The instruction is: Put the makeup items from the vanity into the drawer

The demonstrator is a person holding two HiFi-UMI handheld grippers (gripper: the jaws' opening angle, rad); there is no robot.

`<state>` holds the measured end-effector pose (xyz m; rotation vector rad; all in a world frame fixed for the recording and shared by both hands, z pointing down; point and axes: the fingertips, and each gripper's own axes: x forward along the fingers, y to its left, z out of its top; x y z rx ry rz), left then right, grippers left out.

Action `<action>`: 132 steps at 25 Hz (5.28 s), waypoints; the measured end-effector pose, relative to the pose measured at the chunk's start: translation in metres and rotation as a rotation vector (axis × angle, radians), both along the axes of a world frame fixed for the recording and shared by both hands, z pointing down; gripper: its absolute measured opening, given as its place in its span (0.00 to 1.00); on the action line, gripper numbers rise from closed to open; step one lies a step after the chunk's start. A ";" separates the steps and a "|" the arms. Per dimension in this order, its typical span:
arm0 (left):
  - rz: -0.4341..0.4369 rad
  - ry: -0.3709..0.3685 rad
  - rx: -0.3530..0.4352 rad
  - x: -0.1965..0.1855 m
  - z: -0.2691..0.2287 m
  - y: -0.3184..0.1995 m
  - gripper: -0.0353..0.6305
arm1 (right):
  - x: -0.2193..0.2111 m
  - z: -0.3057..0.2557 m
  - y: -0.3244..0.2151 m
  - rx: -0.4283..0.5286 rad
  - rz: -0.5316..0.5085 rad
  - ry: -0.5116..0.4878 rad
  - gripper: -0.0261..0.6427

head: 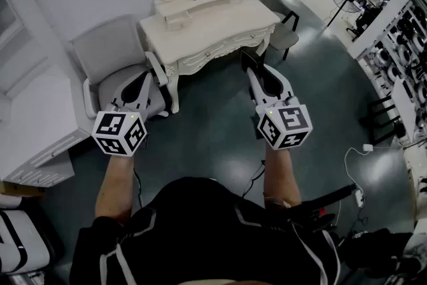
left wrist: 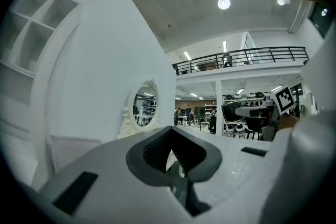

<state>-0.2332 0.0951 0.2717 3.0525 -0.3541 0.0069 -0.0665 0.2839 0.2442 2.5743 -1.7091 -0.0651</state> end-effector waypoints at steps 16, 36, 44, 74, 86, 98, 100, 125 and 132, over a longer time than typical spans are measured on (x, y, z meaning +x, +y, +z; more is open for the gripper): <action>-0.041 -0.008 0.062 0.005 -0.001 0.011 0.06 | 0.002 -0.001 0.007 0.023 -0.049 -0.031 0.18; -0.070 -0.039 0.091 0.099 0.006 0.058 0.06 | 0.083 0.010 0.044 0.041 -0.090 -0.043 0.18; 0.001 -0.012 0.054 0.140 0.012 0.021 0.06 | 0.117 0.009 0.005 0.037 -0.078 -0.003 0.18; 0.056 0.011 0.035 0.212 0.017 -0.274 0.06 | 0.197 0.013 -0.282 -0.048 0.005 -0.035 0.18; -0.017 -0.024 0.007 0.245 0.034 -0.335 0.06 | 0.240 0.020 -0.365 -0.081 -0.088 -0.015 0.18; -0.133 -0.043 -0.011 0.310 0.043 -0.374 0.06 | 0.318 0.027 -0.446 -0.121 -0.267 0.008 0.18; -0.139 -0.052 -0.016 0.317 0.046 -0.376 0.06 | 0.326 0.031 -0.455 -0.133 -0.295 0.011 0.18; -0.411 -0.179 -0.120 0.348 0.126 -0.413 0.06 | 0.383 0.157 -0.594 -0.425 -0.725 0.053 0.18; -0.495 -0.188 -0.143 0.343 0.138 -0.412 0.06 | 0.382 0.211 -0.618 -0.547 -0.854 0.082 0.18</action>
